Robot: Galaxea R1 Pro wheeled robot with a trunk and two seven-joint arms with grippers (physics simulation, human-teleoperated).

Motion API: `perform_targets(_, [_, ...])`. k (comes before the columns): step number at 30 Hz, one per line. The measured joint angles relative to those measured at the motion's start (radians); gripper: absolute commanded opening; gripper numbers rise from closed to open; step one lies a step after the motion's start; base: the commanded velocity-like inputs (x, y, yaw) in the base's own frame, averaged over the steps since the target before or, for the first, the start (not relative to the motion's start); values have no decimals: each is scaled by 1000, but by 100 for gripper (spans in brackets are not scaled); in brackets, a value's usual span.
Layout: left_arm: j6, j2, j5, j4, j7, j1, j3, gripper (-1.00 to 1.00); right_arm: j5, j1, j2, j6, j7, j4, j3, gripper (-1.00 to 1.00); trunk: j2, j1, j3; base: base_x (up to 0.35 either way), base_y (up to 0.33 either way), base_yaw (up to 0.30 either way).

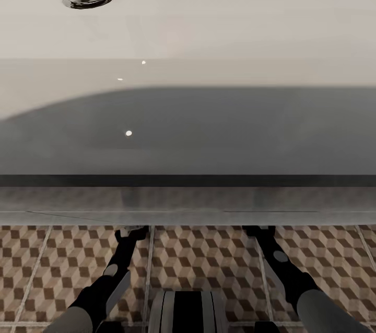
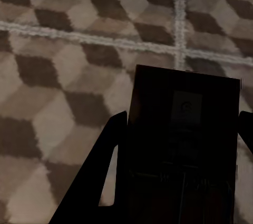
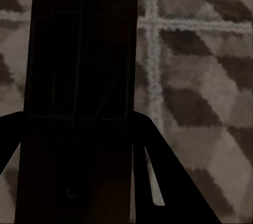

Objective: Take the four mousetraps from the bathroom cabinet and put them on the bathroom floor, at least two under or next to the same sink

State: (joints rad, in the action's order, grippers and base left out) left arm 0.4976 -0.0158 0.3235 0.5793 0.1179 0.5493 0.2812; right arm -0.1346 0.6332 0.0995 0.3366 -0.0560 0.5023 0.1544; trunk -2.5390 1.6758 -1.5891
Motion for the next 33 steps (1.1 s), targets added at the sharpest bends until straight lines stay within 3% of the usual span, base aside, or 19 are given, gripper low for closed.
perform_targets(5, [-66,-1,2,-19,1,19,0,-100,-1,4,-1,-34,0,-4,0,-100,0,0,0,0,0,0])
perform_targets(13, [-87,-3,3,-50,4,26,-3,-100,-4,4,-2,-55,0,-28,0,-100,0,0,0,0,0,0])
perform_targets(16, [-96,-5,3,-63,5,28,-4,-100,-1,4,-2,-97,-1,-33,0,-100,0,0,0,0,0,0])
perform_targets(21, [-157,-7,5,-70,7,34,-8,-100,2,4,-2,-133,-1,-34,0,-100,0,0,0,0,0,0])
perform_targets(33, [-177,-8,6,-70,7,38,-10,-100,3,5,-2,-139,-1,-34,0,-100,0,0,0,0,0,0])
